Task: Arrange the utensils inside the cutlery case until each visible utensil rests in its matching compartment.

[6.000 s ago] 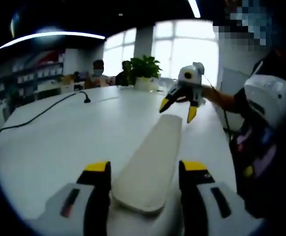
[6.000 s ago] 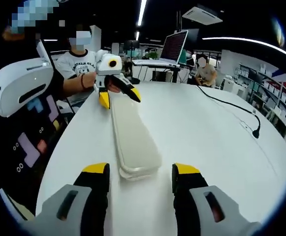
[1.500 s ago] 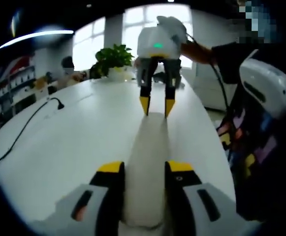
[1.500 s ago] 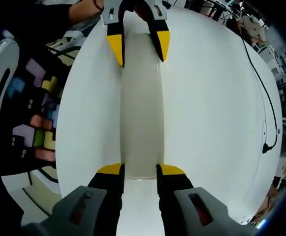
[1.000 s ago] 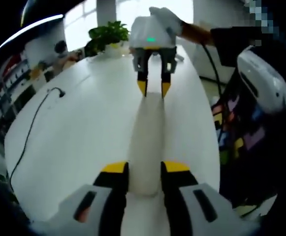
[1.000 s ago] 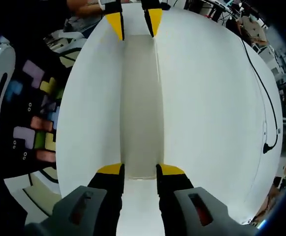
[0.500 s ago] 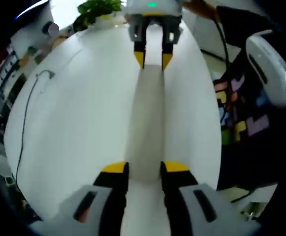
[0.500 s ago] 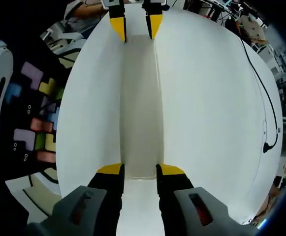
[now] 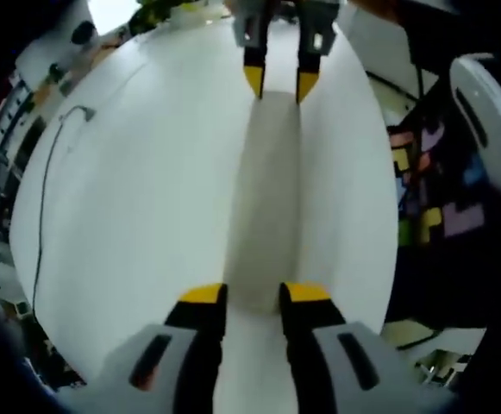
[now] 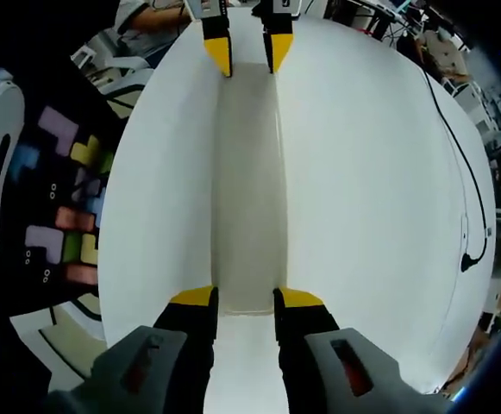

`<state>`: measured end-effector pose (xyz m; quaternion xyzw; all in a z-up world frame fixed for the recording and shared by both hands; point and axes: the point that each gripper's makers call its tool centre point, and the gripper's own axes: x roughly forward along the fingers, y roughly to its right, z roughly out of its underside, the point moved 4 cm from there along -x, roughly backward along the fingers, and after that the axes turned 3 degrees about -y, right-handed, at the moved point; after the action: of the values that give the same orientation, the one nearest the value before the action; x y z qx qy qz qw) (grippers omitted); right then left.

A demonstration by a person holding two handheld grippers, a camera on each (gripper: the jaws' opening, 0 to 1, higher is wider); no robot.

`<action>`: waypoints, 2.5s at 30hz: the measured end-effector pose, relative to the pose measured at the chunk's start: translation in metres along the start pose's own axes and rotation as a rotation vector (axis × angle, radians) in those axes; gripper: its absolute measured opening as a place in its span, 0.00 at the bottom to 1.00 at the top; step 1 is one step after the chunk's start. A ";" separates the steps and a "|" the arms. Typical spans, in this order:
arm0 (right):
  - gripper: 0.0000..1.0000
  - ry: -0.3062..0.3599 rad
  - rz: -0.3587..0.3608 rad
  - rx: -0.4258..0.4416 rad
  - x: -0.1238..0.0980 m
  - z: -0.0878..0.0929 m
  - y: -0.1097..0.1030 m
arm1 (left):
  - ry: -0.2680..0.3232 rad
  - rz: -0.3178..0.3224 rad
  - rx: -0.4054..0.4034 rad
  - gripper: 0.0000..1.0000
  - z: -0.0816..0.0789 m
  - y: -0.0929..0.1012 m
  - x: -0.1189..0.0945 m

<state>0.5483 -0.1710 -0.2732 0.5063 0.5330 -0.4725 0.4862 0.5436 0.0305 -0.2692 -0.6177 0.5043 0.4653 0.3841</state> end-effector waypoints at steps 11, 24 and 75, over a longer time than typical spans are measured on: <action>0.26 -0.015 -0.005 -0.009 0.000 0.000 -0.001 | -0.034 0.019 0.022 0.27 -0.001 0.004 0.001; 0.26 -0.036 0.006 0.002 -0.002 -0.002 -0.002 | -0.049 0.027 0.030 0.27 -0.002 0.003 0.000; 0.44 0.953 0.689 0.480 -0.101 0.069 -0.010 | 0.840 -0.292 -0.276 0.49 -0.003 -0.001 -0.057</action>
<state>0.5425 -0.2482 -0.1785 0.8982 0.3768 -0.1182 0.1929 0.5414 0.0427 -0.2137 -0.8626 0.4571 0.1787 0.1223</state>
